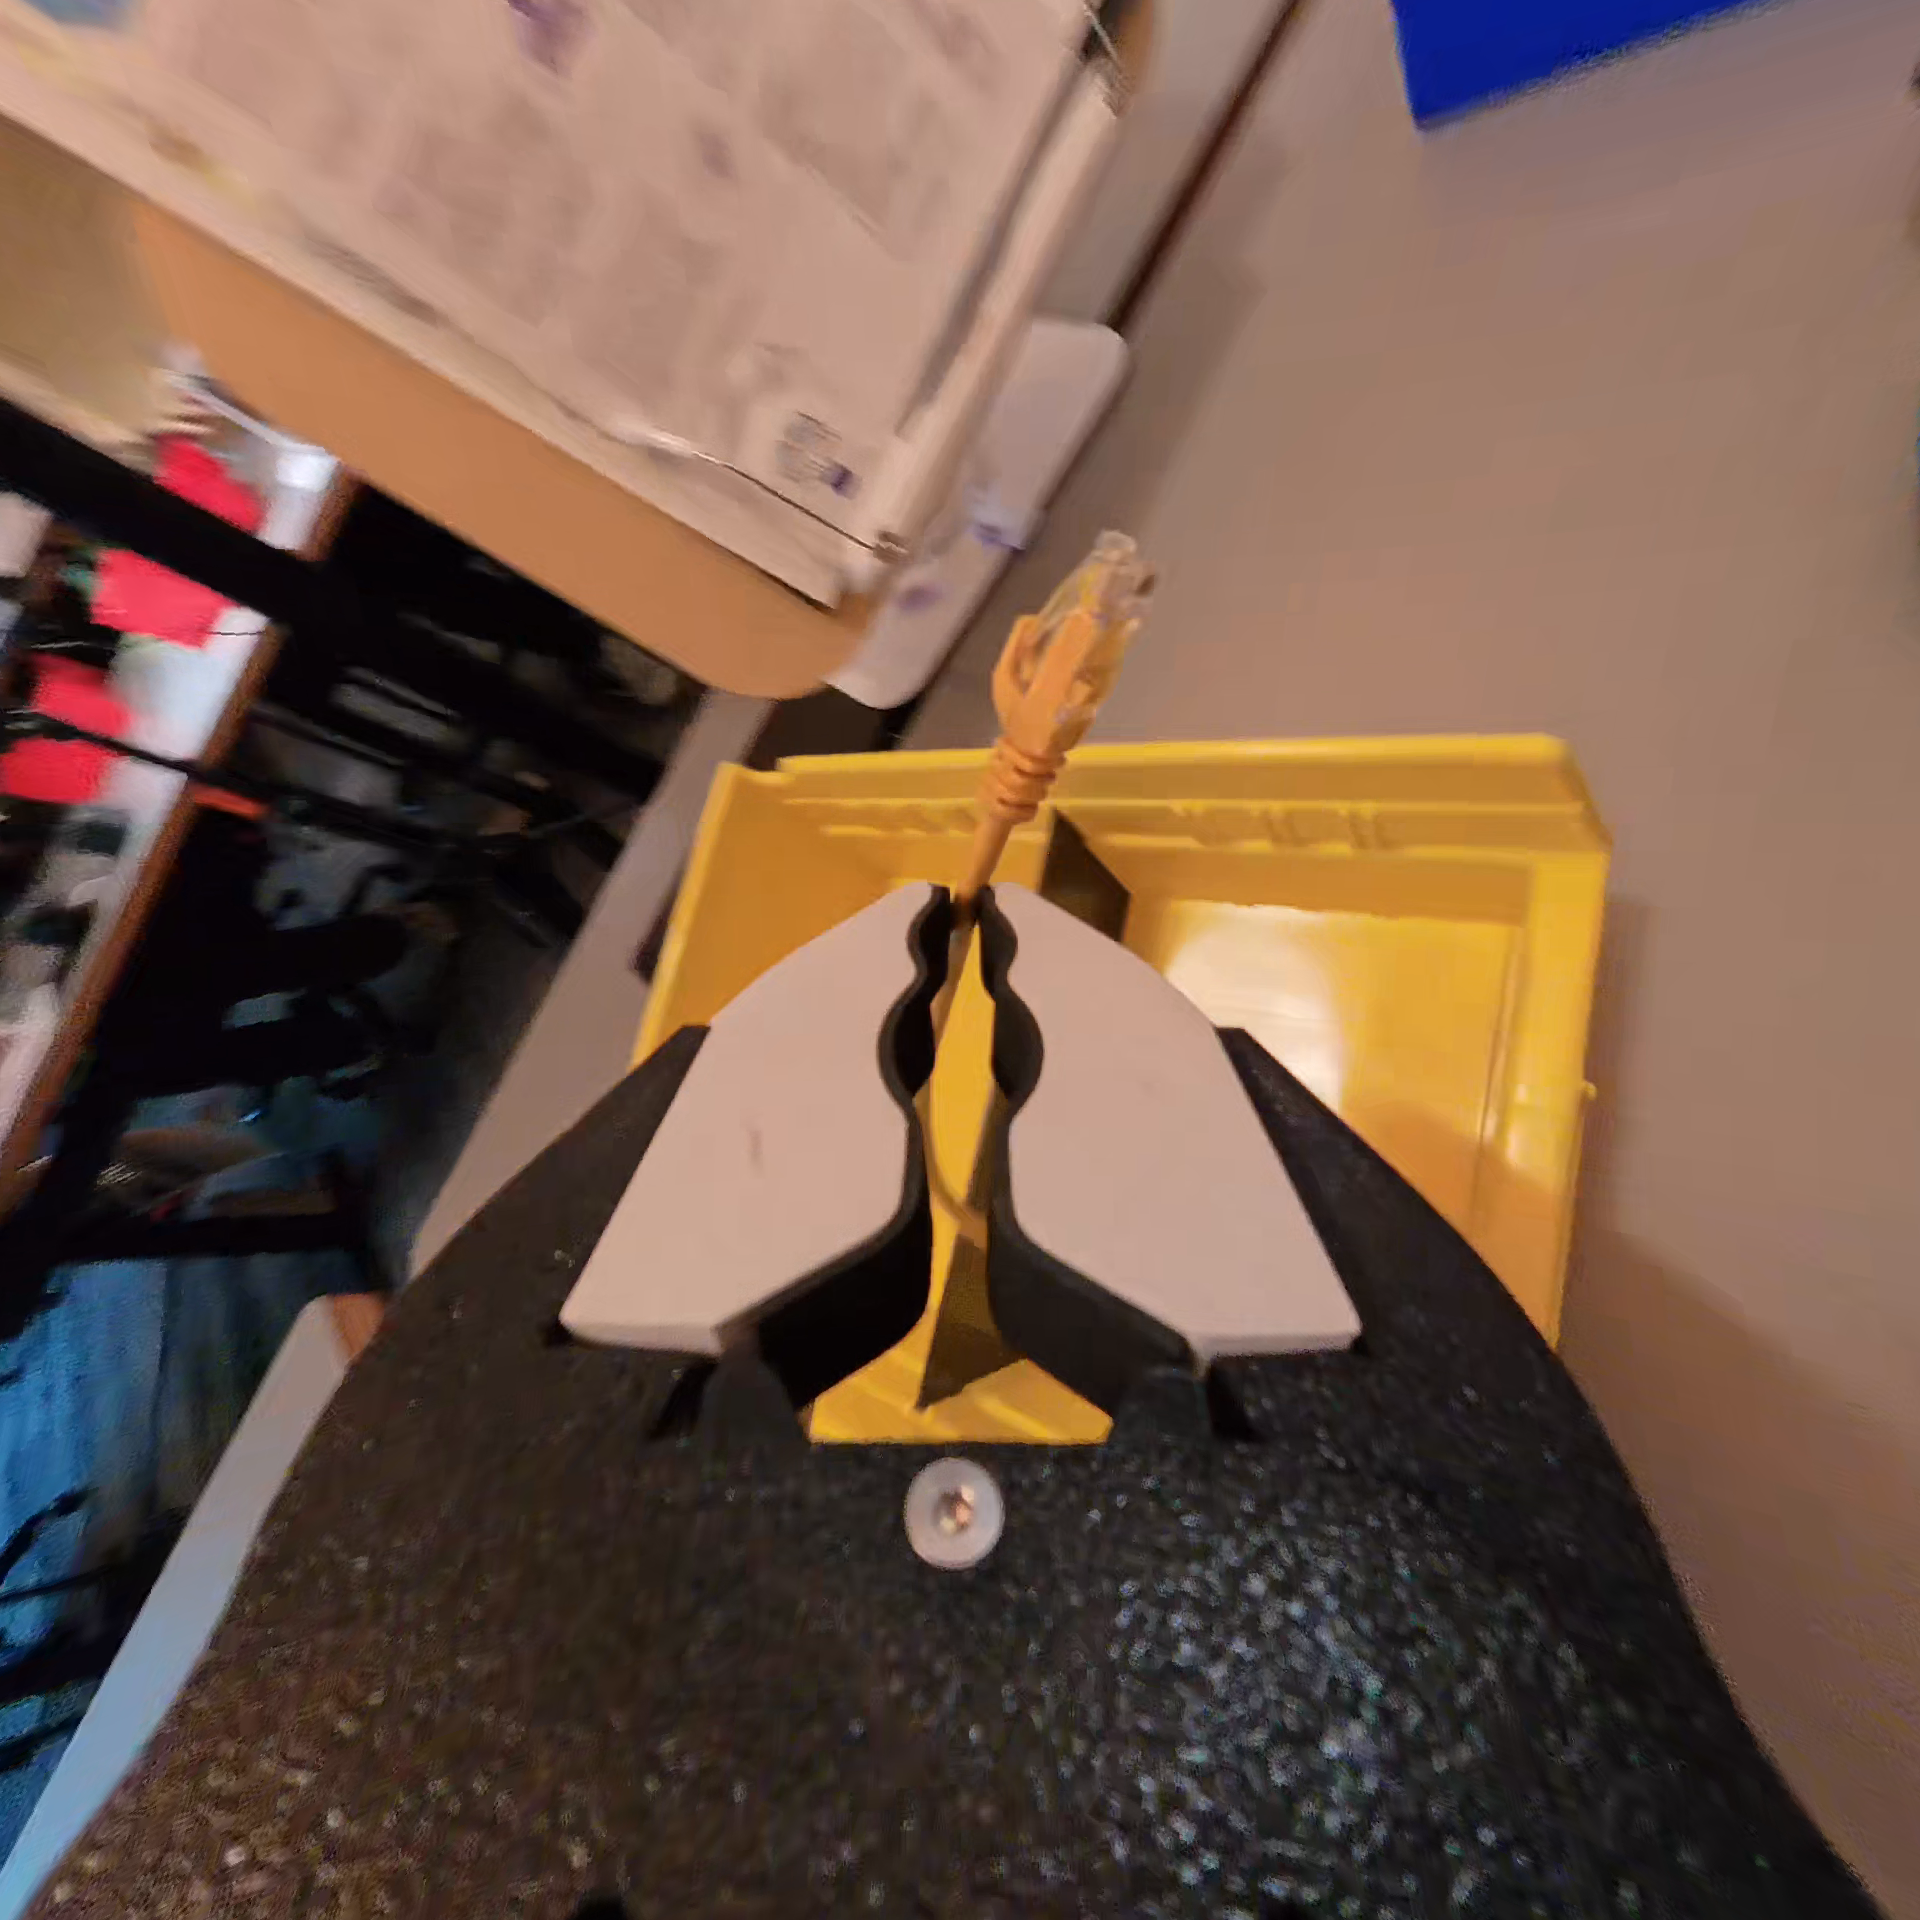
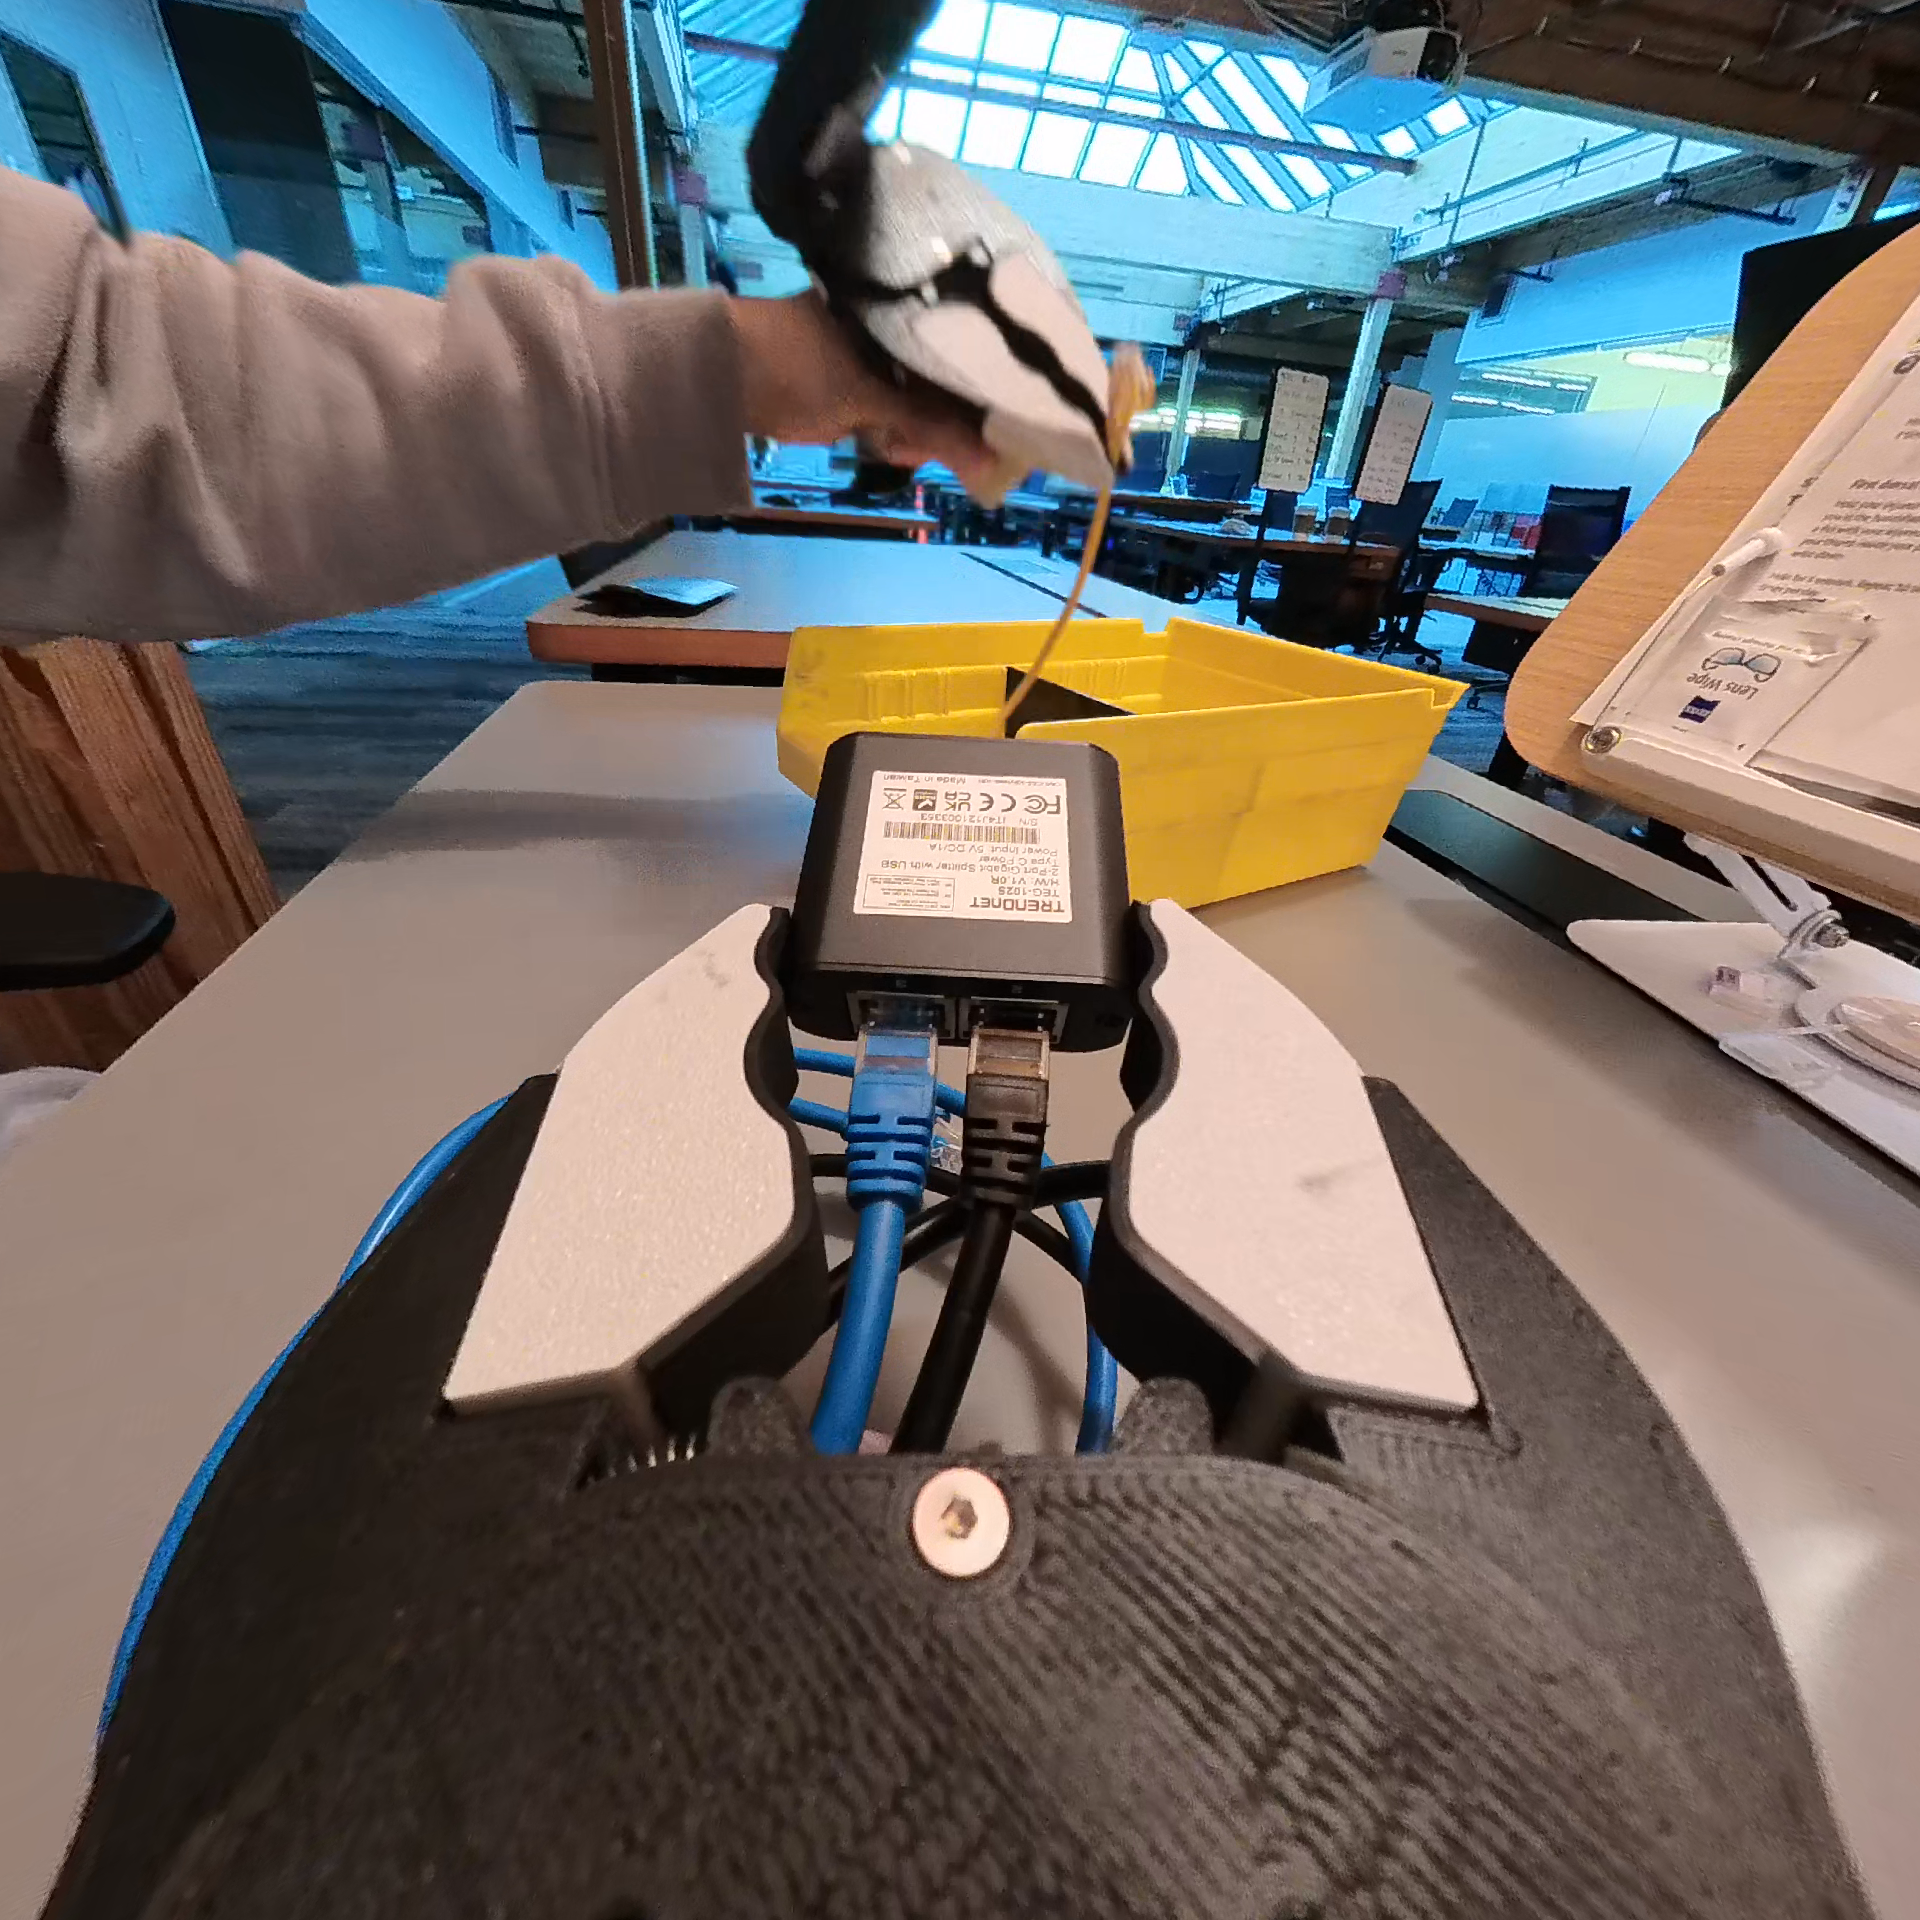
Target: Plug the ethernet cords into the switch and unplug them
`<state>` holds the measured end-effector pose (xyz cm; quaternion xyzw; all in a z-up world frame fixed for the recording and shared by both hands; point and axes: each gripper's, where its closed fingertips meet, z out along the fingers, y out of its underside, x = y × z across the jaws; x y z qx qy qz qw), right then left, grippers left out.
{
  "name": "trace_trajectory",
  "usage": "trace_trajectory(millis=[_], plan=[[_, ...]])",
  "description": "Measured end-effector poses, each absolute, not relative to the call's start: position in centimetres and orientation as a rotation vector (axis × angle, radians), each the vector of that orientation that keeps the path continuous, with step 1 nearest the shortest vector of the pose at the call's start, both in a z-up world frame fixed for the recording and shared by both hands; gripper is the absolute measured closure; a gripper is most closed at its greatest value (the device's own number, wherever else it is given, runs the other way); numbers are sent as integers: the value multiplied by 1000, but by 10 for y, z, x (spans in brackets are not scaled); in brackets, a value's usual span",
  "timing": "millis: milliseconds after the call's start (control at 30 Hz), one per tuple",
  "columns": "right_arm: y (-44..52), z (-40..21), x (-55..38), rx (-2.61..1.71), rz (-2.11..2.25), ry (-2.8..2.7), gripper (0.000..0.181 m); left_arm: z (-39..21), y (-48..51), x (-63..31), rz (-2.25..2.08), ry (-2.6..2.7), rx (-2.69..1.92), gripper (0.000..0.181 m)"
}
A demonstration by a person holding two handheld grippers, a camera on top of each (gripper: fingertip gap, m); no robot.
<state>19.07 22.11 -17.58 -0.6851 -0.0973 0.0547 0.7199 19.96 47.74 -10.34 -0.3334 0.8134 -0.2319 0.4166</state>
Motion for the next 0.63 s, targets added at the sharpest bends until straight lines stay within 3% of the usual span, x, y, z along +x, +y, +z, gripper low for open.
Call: trace_trajectory(millis=[33,233,367,467,633], plan=[[221,-176,191,-1513,120,-215,120,-85,479,192,-590,1975,-850,177],[220,-175,192,-1505,117,-207,120,9,456,131,-786,1696,-963,177],[220,-174,193,-1500,116,-203,120,41,424,87,-1012,1624,-1070,177],[219,-173,194,-1494,119,-194,120,12,400,65,-1048,1778,-1163,177],[220,-174,194,-1498,117,-197,120,-92,376,59,-825,2066,-1175,177]])
